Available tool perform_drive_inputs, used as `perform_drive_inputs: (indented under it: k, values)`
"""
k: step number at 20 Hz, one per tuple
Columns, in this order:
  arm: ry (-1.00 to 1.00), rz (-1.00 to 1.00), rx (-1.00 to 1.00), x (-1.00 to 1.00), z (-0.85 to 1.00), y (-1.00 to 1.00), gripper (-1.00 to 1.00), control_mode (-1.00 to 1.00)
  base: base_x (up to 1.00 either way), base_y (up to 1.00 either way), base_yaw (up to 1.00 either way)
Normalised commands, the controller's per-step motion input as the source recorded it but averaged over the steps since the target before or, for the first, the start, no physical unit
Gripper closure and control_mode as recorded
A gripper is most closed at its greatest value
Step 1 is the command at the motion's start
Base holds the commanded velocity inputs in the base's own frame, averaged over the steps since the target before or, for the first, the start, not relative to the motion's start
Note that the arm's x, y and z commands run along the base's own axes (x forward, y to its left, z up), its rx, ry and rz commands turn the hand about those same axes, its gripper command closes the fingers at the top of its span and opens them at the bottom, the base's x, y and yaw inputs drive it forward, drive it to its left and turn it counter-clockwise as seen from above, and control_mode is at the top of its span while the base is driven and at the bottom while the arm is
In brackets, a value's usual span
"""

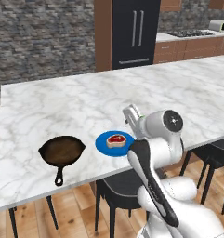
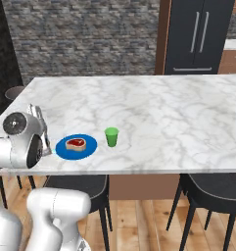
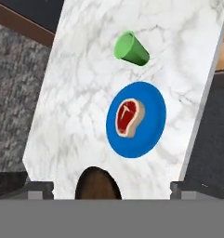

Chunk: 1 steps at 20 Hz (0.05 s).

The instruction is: Pick up the pan with the steak in it and place it on the dining table. Then place the steak on the plate.

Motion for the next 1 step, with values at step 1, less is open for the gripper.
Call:
perform_drive_inputs:
  k: [1]
  values:
    - [-0.05,0.07,0.06,-0.76,0.49,0.14,-1.00,-1.00,0.00,0.00,0.00]
